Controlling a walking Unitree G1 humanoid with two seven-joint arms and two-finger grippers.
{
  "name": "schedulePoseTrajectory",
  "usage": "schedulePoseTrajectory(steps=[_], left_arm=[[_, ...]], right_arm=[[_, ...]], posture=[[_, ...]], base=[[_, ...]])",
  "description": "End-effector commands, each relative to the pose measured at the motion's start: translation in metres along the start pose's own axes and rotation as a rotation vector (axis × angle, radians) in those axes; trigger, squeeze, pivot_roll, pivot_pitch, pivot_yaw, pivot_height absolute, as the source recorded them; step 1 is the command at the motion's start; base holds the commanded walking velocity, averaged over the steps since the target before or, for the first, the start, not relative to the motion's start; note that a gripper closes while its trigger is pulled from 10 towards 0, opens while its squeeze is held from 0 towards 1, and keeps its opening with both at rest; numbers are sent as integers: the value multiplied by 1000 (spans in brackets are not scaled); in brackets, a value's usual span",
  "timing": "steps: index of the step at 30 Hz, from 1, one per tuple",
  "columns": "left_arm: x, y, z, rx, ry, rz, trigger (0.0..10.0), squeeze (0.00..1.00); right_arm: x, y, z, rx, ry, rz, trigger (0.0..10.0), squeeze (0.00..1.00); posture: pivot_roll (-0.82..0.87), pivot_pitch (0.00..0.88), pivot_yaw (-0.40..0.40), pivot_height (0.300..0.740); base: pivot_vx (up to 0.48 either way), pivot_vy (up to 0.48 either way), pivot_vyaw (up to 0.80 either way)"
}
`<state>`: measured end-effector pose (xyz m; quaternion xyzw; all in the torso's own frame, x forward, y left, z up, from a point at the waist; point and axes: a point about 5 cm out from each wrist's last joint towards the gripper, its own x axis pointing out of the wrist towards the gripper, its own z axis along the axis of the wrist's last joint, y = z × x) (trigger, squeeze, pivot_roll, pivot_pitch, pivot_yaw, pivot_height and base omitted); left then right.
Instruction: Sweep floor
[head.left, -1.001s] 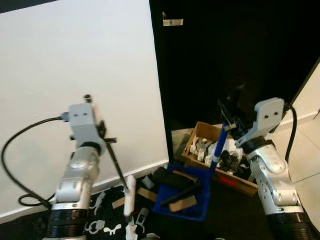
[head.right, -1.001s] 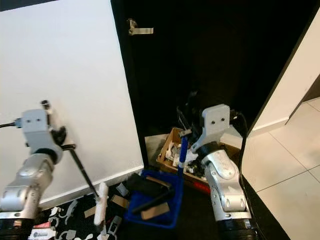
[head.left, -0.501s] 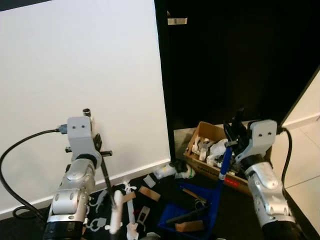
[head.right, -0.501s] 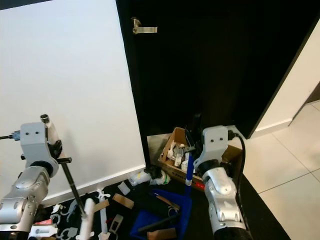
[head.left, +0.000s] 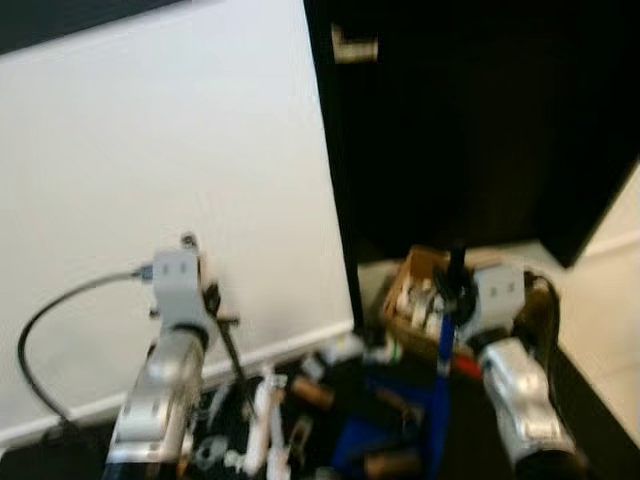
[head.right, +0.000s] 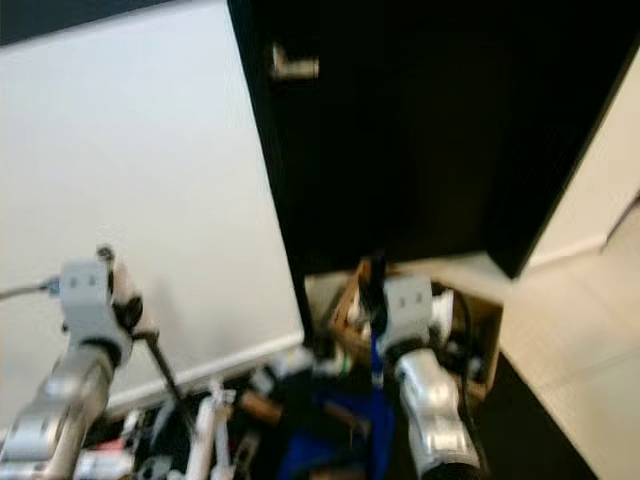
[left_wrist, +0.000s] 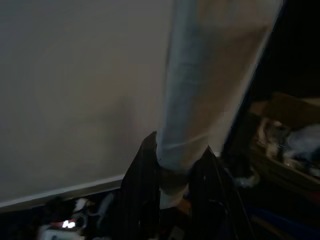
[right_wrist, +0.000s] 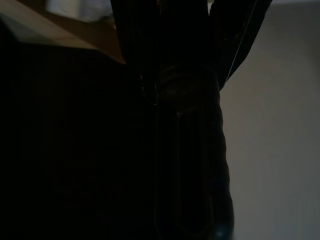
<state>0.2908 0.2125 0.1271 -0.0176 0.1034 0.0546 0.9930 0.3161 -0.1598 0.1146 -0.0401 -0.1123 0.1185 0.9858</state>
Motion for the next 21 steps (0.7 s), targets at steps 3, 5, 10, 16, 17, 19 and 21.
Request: schedulePoseTrajectory(steps=[3, 5, 10, 16, 17, 19, 21], left_arm=[[-1, 1, 2, -1, -15, 11, 10000, 0], [-1, 2, 0, 2, -11, 12, 10000, 0], [-1, 2, 0, 8, -10, 12, 10000, 0], [0, 0, -1, 16, -7, 4, 10000, 0], [1, -1, 0, 15, -10, -1, 10000, 0], [1, -1, 0, 14, -12, -3, 10000, 0], [1, -2, 1, 9, -16, -7, 10000, 0]], right_arm=[[5, 2, 9, -1, -67, 14, 10000, 0], [6, 1, 8, -8, -71, 12, 10000, 0], [5, 1, 8, -14, -70, 10, 10000, 0], [5, 0, 7, -17, -71, 7, 10000, 0], [5, 0, 7, -18, -73, 8, 10000, 0], [6, 0, 7, -18, -75, 8, 10000, 0], [7, -1, 10, -19, -83, 8, 10000, 0]], posture=[[40, 162, 105, 740], [40, 162, 105, 740], [39, 161, 105, 740], [39, 160, 106, 740], [39, 160, 106, 740], [37, 159, 106, 740], [37, 159, 106, 740]], base=[[0, 0, 0], [0, 0, 0], [0, 0, 0], [0, 0, 0], [0, 0, 0], [0, 0, 0], [0, -139, 0]])
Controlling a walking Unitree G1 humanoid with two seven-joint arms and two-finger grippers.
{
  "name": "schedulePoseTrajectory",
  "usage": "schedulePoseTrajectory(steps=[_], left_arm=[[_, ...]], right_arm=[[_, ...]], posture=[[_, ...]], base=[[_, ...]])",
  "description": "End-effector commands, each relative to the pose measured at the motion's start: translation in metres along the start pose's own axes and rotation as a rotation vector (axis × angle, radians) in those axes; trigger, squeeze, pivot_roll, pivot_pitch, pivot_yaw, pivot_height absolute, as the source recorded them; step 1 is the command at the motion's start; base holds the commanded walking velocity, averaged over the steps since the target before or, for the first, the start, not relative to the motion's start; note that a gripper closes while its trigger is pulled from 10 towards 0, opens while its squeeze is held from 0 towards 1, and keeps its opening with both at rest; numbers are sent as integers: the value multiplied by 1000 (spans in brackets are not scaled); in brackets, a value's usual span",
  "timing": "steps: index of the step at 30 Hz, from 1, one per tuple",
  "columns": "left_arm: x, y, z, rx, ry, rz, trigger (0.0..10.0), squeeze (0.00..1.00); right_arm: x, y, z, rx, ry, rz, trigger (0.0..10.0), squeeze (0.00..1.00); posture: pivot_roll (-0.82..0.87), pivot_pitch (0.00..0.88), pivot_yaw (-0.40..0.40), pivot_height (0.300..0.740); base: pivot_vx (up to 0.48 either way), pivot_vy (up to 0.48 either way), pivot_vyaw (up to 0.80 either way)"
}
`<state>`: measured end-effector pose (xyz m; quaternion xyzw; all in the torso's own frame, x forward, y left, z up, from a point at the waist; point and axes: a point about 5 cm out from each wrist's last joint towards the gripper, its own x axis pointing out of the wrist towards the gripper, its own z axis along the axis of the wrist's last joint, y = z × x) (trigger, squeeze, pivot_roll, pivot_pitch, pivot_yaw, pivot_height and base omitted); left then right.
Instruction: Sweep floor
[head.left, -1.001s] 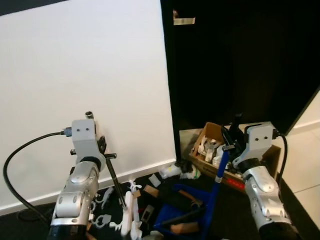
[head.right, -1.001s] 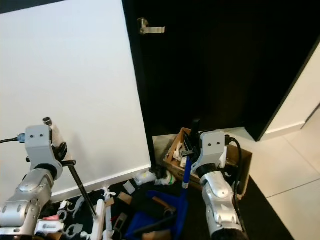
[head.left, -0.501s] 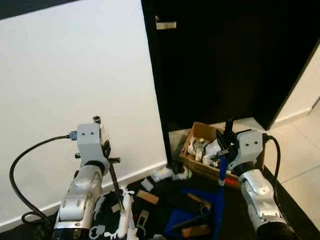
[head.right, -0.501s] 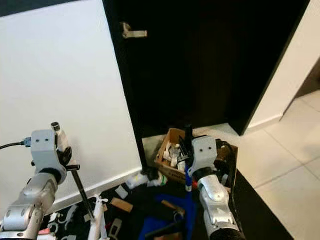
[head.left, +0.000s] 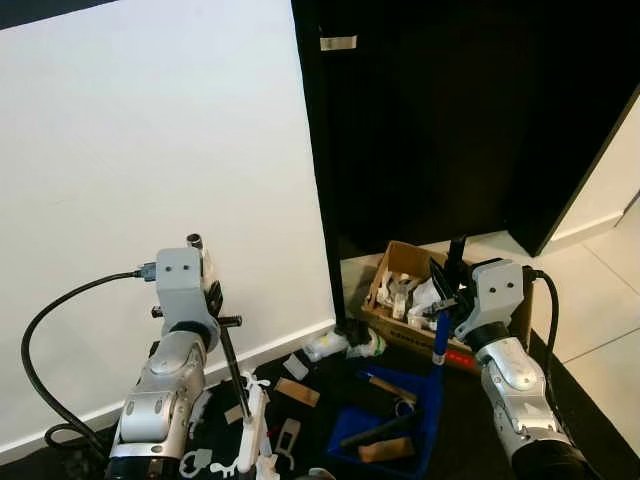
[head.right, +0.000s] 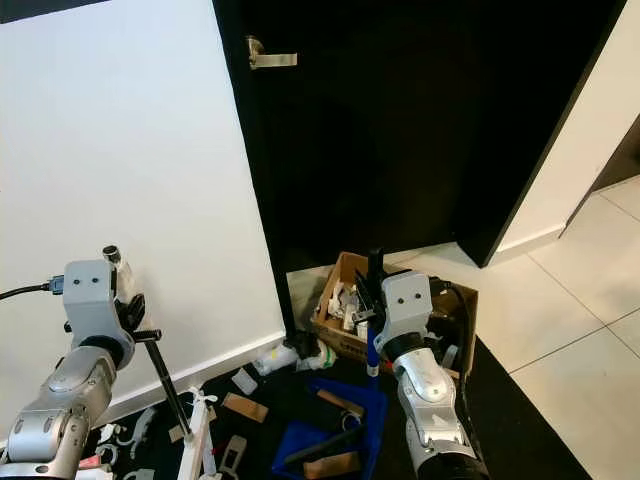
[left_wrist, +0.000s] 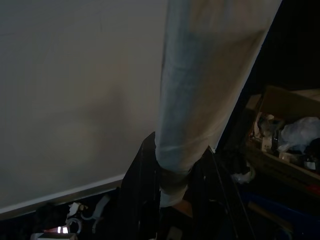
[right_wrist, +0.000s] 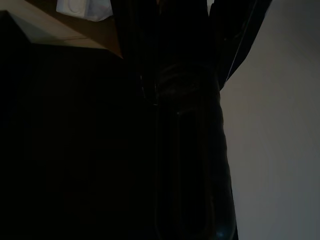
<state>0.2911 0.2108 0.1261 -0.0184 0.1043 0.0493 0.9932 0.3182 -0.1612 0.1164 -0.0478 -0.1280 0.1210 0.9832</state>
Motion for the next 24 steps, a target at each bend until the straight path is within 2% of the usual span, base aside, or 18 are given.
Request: schedulePoseTrajectory(steps=[1, 24], left_arm=[[1, -1, 2, 7, -18, 3, 10000, 0], [3, 1, 2, 0, -11, 22, 10000, 0]], right_arm=[[6, 1, 9, -2, -57, 1, 10000, 0], [6, 0, 12, -5, -71, 8, 10000, 0]], posture=[[37, 159, 106, 740], [35, 166, 108, 740]], base=[[0, -277, 0], [297, -373, 0]])
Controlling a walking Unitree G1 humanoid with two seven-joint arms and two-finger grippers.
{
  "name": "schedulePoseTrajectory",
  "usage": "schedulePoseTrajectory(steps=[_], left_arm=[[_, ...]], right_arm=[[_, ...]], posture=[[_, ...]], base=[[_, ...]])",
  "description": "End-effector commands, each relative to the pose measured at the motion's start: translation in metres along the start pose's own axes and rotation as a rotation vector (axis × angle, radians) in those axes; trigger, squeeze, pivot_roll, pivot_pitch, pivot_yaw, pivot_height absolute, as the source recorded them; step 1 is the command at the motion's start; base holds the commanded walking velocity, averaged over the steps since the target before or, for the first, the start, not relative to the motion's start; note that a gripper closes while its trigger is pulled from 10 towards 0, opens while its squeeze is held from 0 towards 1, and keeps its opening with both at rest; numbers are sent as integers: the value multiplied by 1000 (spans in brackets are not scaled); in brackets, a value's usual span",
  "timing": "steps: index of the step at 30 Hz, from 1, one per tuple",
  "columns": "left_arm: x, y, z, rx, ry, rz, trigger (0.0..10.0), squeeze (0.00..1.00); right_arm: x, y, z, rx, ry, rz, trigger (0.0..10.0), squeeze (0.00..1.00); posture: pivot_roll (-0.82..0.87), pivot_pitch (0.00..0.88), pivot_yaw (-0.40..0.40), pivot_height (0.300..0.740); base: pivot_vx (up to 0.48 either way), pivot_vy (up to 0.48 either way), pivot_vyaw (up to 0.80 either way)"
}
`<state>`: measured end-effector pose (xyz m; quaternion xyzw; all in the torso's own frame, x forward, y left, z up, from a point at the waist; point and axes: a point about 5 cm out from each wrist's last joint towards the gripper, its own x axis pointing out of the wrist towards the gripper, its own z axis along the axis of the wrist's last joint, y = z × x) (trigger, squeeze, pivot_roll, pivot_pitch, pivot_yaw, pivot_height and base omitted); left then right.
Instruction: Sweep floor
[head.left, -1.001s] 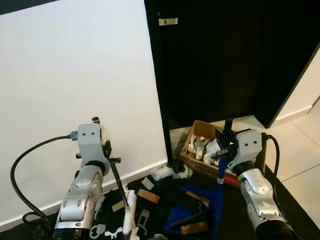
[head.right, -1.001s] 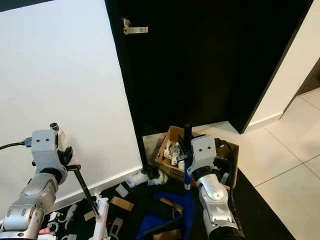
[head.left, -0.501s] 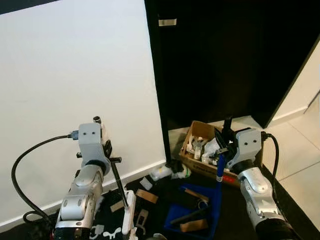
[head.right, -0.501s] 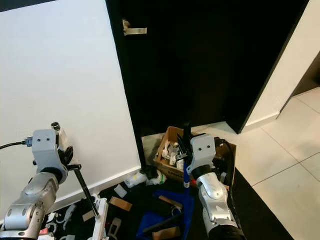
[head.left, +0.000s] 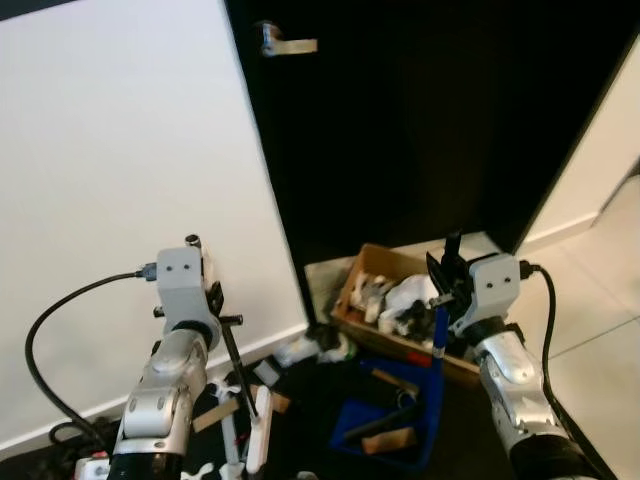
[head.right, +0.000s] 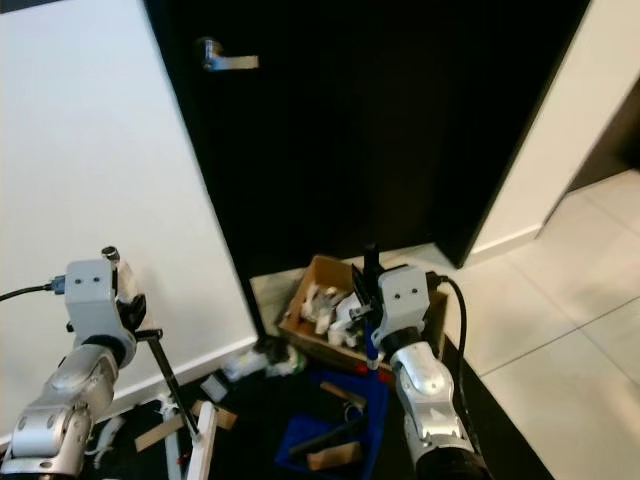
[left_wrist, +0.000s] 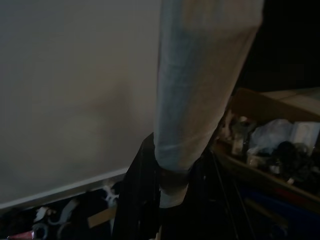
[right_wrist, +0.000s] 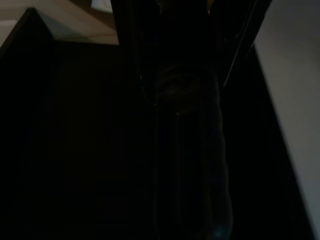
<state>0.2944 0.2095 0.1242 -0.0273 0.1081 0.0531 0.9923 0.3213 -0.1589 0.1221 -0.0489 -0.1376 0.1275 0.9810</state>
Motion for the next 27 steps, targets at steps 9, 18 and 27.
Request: schedulePoseTrajectory(steps=[9, 18, 27], left_arm=[[-1, 3, 4, 11, -27, 24, 10000, 0], [-3, 7, 4, 9, -33, 34, 10000, 0], [-3, 9, 3, 13, -25, 34, 10000, 0]], right_arm=[[2, 1, 8, 0, -55, 1, 10000, 0], [3, 5, 12, 12, -67, 25, 10000, 0], [-6, 26, 38, 50, -152, 100, 10000, 0]], posture=[[35, 166, 108, 740], [34, 169, 106, 740], [26, 171, 109, 740]], base=[[178, -109, 0], [0, 0, 0], [0, 0, 0]])
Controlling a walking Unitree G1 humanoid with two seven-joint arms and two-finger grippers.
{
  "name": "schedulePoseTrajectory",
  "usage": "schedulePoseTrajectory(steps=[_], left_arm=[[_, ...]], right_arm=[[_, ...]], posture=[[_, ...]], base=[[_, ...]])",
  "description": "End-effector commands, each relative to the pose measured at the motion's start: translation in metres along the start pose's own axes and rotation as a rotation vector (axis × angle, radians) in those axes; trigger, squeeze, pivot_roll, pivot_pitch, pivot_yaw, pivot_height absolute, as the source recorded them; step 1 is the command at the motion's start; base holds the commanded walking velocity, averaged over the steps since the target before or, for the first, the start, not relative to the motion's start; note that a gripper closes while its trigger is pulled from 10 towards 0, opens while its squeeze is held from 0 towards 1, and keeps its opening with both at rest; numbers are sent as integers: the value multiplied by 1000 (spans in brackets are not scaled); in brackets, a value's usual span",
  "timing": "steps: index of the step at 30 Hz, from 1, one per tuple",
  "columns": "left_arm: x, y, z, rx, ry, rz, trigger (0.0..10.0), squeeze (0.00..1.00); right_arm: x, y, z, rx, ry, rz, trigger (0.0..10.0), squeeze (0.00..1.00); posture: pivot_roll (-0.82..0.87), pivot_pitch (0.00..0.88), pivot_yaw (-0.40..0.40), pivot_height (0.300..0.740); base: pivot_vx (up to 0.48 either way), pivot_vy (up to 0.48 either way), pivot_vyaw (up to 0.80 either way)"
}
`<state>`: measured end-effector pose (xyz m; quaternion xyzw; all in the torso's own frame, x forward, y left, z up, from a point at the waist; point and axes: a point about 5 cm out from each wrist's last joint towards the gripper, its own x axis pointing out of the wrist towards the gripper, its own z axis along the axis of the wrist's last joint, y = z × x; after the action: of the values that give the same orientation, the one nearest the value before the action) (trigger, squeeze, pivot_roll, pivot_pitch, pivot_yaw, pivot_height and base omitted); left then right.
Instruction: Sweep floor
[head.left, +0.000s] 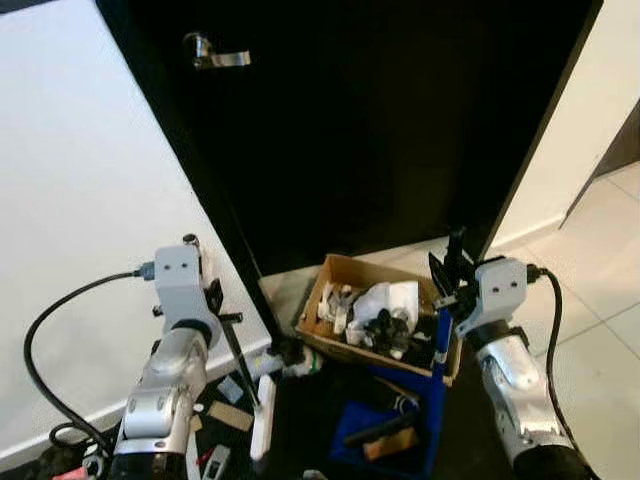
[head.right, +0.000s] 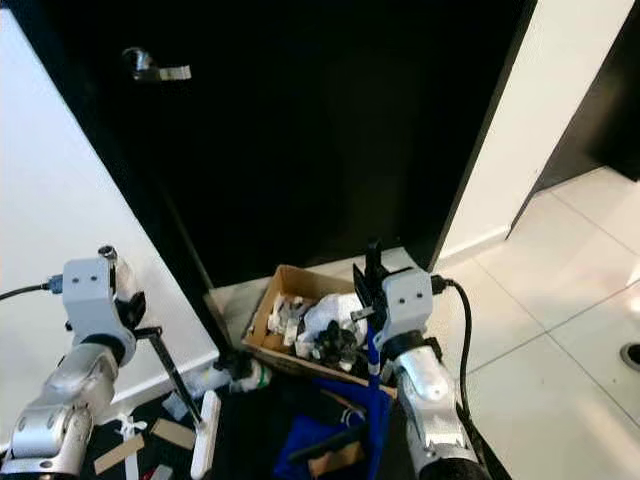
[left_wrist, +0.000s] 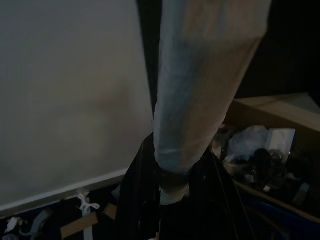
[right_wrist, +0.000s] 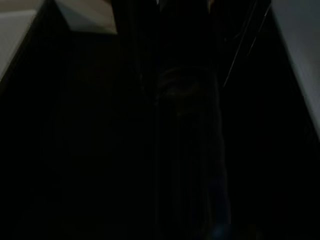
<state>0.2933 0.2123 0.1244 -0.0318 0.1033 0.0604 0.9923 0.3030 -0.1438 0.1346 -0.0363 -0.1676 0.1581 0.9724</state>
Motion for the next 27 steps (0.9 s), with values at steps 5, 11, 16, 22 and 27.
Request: schedulePoseTrajectory(steps=[5, 11, 16, 22, 27], left_arm=[[-1, 4, 3, 26, -16, 14, 10000, 0], [0, 3, 3, 31, -16, 6, 10000, 0], [-1, 4, 3, 34, -16, 6, 10000, 0], [0, 3, 4, 34, -19, 6, 10000, 0], [0, 2, 4, 32, -20, 4, 10000, 0]], right_arm=[[-1, 19, 25, 39, -93, 110, 10000, 0], [0, 13, 38, 1, -130, 101, 10000, 0], [18, 6, 85, 1, -251, 117, 10000, 0], [35, 0, 140, 45, -412, 165, 10000, 0], [42, -23, 152, -24, -444, 57, 10000, 0]], posture=[[22, 174, 115, 740], [23, 178, 119, 740], [25, 177, 120, 740], [25, 176, 119, 740], [24, 175, 116, 740]], base=[[0, 0, 0], [0, 0, 0], [0, 0, 0], [0, 0, 0], [0, 0, 0]])
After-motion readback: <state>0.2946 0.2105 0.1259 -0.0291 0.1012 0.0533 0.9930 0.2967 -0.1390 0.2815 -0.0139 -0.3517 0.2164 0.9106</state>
